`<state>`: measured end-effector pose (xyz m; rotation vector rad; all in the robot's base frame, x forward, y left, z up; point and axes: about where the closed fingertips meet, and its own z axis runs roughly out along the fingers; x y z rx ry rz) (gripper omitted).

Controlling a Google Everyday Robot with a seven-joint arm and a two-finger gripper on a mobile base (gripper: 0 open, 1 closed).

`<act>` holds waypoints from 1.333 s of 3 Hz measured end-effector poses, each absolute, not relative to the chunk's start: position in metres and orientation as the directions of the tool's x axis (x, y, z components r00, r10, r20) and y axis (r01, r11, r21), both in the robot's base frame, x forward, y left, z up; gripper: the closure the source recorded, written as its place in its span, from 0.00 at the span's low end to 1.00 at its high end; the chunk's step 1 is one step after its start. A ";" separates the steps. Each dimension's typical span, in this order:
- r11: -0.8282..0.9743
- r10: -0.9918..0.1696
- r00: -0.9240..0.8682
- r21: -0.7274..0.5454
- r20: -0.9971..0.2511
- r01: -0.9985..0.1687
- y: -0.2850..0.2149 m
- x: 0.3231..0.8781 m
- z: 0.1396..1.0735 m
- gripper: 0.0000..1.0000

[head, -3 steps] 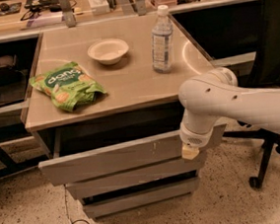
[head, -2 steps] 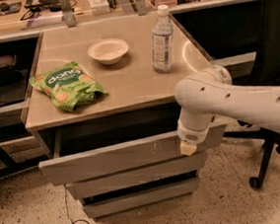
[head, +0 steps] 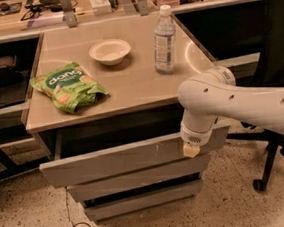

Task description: Close top drawer

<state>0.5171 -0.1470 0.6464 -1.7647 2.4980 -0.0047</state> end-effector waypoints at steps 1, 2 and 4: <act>0.335 -0.941 -0.332 -0.050 -0.066 -0.941 -0.147 0.517 0.646 0.35; 0.335 -0.941 -0.332 -0.050 -0.066 -0.941 -0.147 0.517 0.646 0.11; 0.335 -0.941 -0.332 -0.050 -0.066 -0.941 -0.147 0.517 0.646 0.00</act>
Offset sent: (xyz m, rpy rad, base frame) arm 0.0000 0.0000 0.0000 0.0000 0.0000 0.0000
